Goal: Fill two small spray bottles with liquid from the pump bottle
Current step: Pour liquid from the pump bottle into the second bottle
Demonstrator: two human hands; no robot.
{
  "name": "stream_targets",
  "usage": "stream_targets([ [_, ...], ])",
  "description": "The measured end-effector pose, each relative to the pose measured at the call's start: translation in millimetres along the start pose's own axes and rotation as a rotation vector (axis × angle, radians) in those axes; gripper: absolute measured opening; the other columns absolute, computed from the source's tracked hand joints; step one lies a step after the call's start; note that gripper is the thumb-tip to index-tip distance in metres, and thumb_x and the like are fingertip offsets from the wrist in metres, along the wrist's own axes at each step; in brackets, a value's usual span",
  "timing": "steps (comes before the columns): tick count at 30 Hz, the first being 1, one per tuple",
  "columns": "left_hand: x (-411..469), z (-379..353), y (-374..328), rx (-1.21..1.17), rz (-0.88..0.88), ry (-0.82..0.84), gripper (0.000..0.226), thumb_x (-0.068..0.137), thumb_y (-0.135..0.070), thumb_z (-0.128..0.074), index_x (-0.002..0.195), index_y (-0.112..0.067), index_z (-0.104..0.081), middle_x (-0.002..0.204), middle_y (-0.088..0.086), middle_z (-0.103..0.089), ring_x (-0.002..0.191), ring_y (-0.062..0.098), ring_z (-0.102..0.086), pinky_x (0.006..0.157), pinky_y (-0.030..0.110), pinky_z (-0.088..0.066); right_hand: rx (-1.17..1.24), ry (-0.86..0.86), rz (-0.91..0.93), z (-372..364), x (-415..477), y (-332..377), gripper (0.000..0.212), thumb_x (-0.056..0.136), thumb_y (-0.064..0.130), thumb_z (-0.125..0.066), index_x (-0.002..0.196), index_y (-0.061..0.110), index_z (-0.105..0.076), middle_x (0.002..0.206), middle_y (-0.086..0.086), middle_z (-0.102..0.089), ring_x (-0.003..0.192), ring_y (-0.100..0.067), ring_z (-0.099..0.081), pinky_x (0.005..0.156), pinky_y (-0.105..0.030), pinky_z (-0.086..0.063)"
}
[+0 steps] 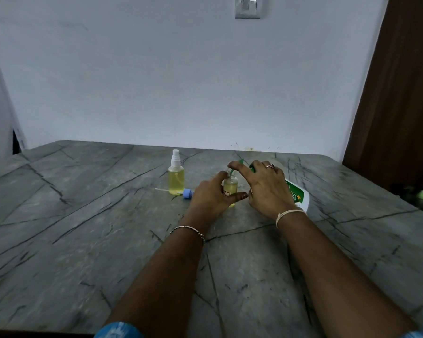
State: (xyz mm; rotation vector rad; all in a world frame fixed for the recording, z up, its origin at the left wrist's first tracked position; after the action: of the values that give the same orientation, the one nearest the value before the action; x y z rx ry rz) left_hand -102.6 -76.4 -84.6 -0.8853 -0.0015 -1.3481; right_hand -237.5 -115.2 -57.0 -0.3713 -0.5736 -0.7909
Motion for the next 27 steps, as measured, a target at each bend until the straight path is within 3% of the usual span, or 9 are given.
stream_targets([
  [8, -0.6, 1.2, -0.8, 0.002, -0.021, -0.024, 0.065, 0.075, -0.054, -0.071, 0.129, -0.026, -0.047, 0.105, 0.004, -0.069, 0.097, 0.023, -0.062, 0.082, 0.033, -0.049, 0.008, -0.023, -0.028, -1.0, 4.3, 3.3, 0.073, 0.075, 0.016, -0.069, 0.134, 0.038, -0.033, 0.12, -0.007, -0.055, 0.116, -0.029, -0.049, 0.097, -0.047, -0.039],
  [18, -0.7, 0.5, -1.7, 0.003, -0.002, -0.004, 0.066, 0.076, -0.054, -0.069, 0.13, -0.024, -0.046, 0.109, 0.005, -0.067, 0.101, 0.024, -0.061, 0.086, 0.038, -0.051, 0.005, -0.02, -0.016, -3.4, 0.1, -0.7, 0.078, 0.079, 0.014, -0.065, 0.139, 0.042, -0.025, 0.121, -0.008, -0.053, 0.117, -0.03, -0.048, 0.097, -0.048, -0.039],
  [27, -1.5, 2.3, -3.7, -0.005, -0.002, 0.001, 0.06, 0.078, -0.049, -0.07, 0.127, -0.023, -0.048, 0.109, 0.006, -0.067, 0.101, 0.025, -0.061, 0.087, 0.039, -0.05, 0.017, -0.047, -0.025, -2.3, 3.8, 4.2, 0.072, 0.075, 0.014, -0.067, 0.134, 0.037, -0.032, 0.118, -0.008, -0.055, 0.114, -0.03, -0.05, 0.095, -0.047, -0.039],
])
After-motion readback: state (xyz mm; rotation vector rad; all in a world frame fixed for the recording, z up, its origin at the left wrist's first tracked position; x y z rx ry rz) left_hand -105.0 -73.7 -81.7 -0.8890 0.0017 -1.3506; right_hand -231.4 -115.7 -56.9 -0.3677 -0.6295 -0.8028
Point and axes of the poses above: each hand's wrist, its own x-axis towards the middle knuckle, its own z-axis out of the back of the hand, y = z × x, the point moved 3 cm from there along x, towards the middle knuckle
